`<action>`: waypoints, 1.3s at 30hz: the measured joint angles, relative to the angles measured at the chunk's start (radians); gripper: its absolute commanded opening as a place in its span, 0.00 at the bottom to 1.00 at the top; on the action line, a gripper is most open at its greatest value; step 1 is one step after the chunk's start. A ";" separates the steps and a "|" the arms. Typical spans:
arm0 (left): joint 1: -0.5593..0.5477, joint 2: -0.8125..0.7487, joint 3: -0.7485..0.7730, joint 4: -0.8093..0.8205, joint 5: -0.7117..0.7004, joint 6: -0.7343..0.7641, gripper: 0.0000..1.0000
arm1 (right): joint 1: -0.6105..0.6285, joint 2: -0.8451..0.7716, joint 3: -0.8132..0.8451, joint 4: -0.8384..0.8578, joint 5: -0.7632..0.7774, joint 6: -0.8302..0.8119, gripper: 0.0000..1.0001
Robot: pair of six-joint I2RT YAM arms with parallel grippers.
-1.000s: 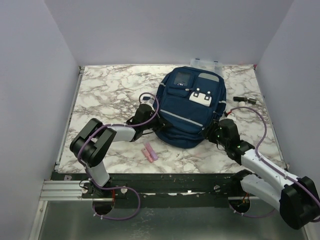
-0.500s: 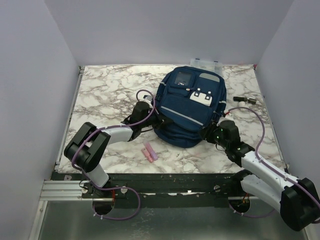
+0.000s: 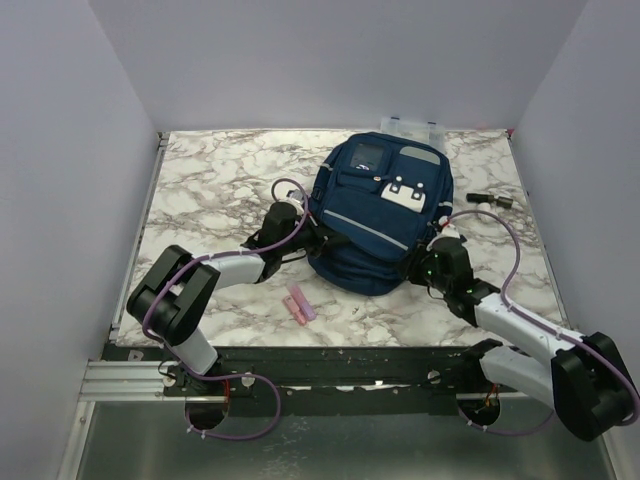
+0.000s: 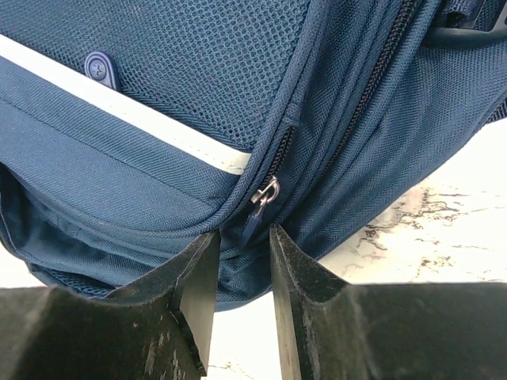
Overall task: Pack the student bag
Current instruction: Unzip the student bag at the center of the board.
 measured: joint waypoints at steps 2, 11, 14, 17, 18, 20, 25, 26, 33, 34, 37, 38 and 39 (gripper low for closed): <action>0.002 -0.001 -0.004 0.006 0.001 -0.003 0.00 | 0.001 0.010 0.001 0.007 0.006 -0.003 0.38; 0.003 -0.001 -0.034 0.060 0.002 -0.018 0.00 | 0.012 0.081 0.066 -0.040 0.079 -0.016 0.23; 0.003 -0.001 -0.034 0.067 0.009 -0.018 0.00 | 0.012 0.081 0.069 -0.042 0.112 -0.025 0.04; 0.003 -0.001 -0.034 0.076 0.019 -0.019 0.00 | 0.011 0.079 0.072 -0.056 0.132 -0.037 0.01; 0.003 -0.001 -0.034 0.087 0.020 -0.019 0.00 | 0.011 0.078 0.077 -0.071 0.135 -0.038 0.01; 0.006 -0.001 -0.034 0.097 0.020 -0.017 0.00 | 0.011 0.077 0.131 -0.162 0.140 -0.037 0.01; 0.028 0.010 -0.032 0.112 0.029 -0.017 0.00 | 0.010 0.077 0.309 -0.399 0.146 -0.031 0.01; 0.034 0.018 -0.031 0.112 0.030 -0.016 0.00 | 0.010 0.076 0.332 -0.437 0.144 -0.031 0.01; 0.032 0.055 -0.027 0.117 0.032 -0.014 0.00 | 0.090 0.151 0.403 -0.580 0.077 -0.039 0.00; 0.026 0.062 -0.027 0.122 0.032 -0.014 0.00 | 0.146 0.178 0.420 -0.598 0.074 -0.039 0.01; 0.007 0.096 -0.019 0.133 0.032 -0.014 0.00 | 0.305 0.243 0.475 -0.601 0.062 -0.039 0.01; 0.003 0.111 -0.014 0.141 0.032 -0.014 0.00 | 0.341 0.259 0.493 -0.591 0.045 -0.038 0.01; -0.001 0.127 -0.010 0.153 0.033 -0.018 0.00 | 0.367 0.271 0.505 -0.577 0.023 -0.037 0.00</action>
